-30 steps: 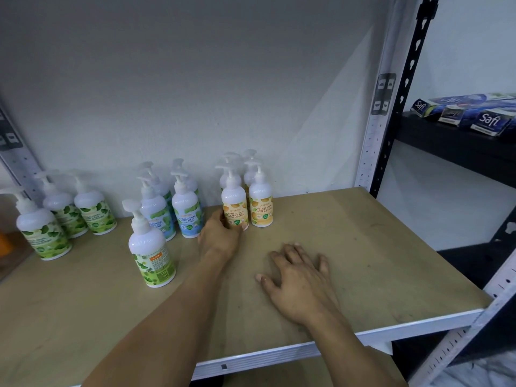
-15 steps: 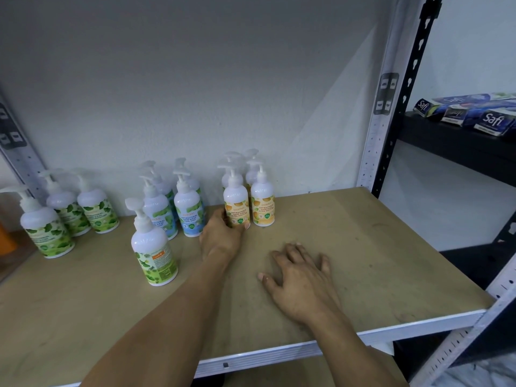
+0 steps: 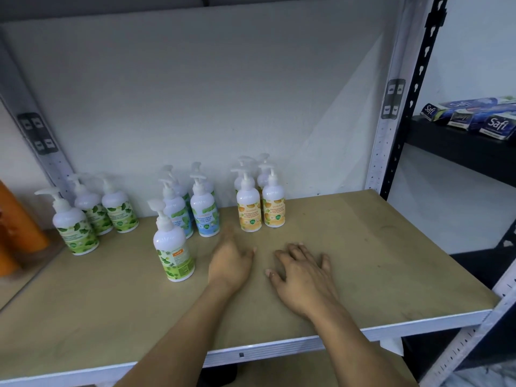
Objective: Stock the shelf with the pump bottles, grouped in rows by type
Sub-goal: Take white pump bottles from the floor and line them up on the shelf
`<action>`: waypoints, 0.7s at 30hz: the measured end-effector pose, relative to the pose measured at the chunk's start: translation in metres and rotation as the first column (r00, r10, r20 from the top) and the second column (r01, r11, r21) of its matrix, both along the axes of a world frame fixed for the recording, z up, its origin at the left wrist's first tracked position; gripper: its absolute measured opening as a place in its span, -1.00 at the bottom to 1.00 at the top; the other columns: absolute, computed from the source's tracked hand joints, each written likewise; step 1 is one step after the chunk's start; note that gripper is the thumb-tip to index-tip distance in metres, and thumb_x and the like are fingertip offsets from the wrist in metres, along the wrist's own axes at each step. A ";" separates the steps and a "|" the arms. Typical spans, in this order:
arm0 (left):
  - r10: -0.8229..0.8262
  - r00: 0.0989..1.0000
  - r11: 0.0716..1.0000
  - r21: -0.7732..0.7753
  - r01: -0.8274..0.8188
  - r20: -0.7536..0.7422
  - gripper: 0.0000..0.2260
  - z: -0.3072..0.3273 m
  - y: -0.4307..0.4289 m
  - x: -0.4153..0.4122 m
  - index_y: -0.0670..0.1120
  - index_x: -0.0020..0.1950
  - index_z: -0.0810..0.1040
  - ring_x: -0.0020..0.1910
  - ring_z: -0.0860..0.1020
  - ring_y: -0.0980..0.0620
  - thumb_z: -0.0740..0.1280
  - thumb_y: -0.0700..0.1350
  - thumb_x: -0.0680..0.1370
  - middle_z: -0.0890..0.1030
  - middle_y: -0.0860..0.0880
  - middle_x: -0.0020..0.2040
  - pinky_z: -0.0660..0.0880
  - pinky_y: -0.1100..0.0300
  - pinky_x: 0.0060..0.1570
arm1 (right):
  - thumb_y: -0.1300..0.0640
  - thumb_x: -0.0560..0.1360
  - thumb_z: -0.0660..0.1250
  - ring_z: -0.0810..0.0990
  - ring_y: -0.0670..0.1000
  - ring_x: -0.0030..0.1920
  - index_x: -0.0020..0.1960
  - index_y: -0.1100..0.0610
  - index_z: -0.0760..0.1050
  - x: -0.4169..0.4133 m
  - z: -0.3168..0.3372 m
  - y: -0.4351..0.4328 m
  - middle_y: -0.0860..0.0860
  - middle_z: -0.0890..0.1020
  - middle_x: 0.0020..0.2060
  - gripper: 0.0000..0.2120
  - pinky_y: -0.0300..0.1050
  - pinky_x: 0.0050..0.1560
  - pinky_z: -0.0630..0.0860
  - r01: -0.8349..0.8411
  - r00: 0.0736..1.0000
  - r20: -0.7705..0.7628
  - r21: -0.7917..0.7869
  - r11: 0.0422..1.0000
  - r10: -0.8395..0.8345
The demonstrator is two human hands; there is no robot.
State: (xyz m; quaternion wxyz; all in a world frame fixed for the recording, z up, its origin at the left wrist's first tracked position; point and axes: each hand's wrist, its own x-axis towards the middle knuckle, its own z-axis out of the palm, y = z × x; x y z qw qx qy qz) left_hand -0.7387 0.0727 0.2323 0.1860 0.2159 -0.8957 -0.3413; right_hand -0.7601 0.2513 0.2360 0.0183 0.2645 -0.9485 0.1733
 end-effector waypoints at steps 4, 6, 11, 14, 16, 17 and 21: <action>-0.116 0.991 0.977 -0.172 0.125 0.062 -0.49 -0.007 0.001 0.060 -0.03 0.49 0.37 0.36 0.47 -0.05 0.35 0.09 0.58 0.47 0.00 0.44 0.38 0.13 0.33 | -0.27 0.60 0.08 0.05 -0.02 0.59 0.50 -0.12 0.29 0.004 0.001 -0.011 -0.06 0.21 0.57 -0.48 0.31 0.49 -0.03 -0.005 1.000 0.007 -0.014 1.000 0.006; -0.173 0.983 0.962 -0.201 0.183 0.067 -0.57 -0.008 -0.005 0.087 0.01 0.43 0.46 0.38 0.44 0.03 0.33 0.11 0.59 0.47 0.05 0.44 0.31 0.22 0.40 | -0.26 0.60 0.08 0.06 -0.02 0.59 0.51 -0.11 0.29 0.009 0.002 -0.017 -0.06 0.22 0.57 -0.48 0.31 0.49 -0.01 -0.008 1.000 0.003 -0.009 1.000 0.008; -0.219 0.963 0.898 -0.354 0.261 0.154 -0.49 -0.007 -0.043 0.153 0.09 0.38 0.53 0.40 0.41 0.17 0.12 0.31 0.56 0.46 0.17 0.45 0.29 0.16 0.46 | -0.27 0.60 0.11 0.08 -0.01 0.58 0.53 -0.11 0.27 0.028 0.003 -0.037 -0.08 0.23 0.57 -0.45 0.27 0.50 0.01 -0.089 0.996 0.018 -0.012 0.996 0.089; -0.165 0.976 0.917 -0.342 0.205 0.142 -0.47 -0.001 -0.076 0.182 0.08 0.33 0.58 0.37 0.46 0.17 0.15 0.33 0.52 0.51 0.16 0.40 0.31 0.23 0.42 | -0.29 0.58 0.12 0.10 -0.01 0.57 0.54 -0.11 0.25 0.040 0.002 -0.052 -0.09 0.24 0.56 -0.43 0.25 0.51 0.04 -0.147 0.989 0.015 -0.022 0.989 0.147; -0.094 0.987 0.932 -0.337 0.132 0.128 -0.43 0.000 -0.100 0.195 0.04 0.32 0.59 0.35 0.47 0.13 0.16 0.34 0.50 0.53 0.12 0.39 0.29 0.29 0.39 | -0.28 0.58 0.14 0.12 -0.03 0.57 0.54 -0.11 0.25 0.048 0.003 -0.063 -0.10 0.26 0.55 -0.42 0.23 0.52 0.05 -0.171 0.985 0.012 -0.031 0.985 0.172; -0.053 0.989 0.937 -0.337 0.096 0.135 -0.39 0.001 -0.109 0.199 0.03 0.34 0.58 0.36 0.47 0.11 0.13 0.37 0.48 0.52 0.11 0.40 0.30 0.23 0.40 | -0.27 0.58 0.15 0.13 -0.04 0.56 0.54 -0.10 0.25 0.051 0.003 -0.069 -0.10 0.27 0.54 -0.42 0.22 0.52 0.05 -0.182 0.983 0.009 -0.040 0.982 0.183; 0.075 0.975 0.950 -0.312 -0.007 0.208 -0.24 0.001 -0.139 0.203 0.06 0.42 0.49 0.44 0.39 0.09 0.05 0.48 0.40 0.43 0.10 0.48 0.25 -0.09 0.46 | -0.25 0.57 0.22 0.24 -0.05 0.52 0.55 -0.08 0.23 0.061 0.006 -0.095 -0.09 0.34 0.51 -0.39 0.13 0.50 0.11 -0.216 0.976 -0.008 -0.093 0.972 0.216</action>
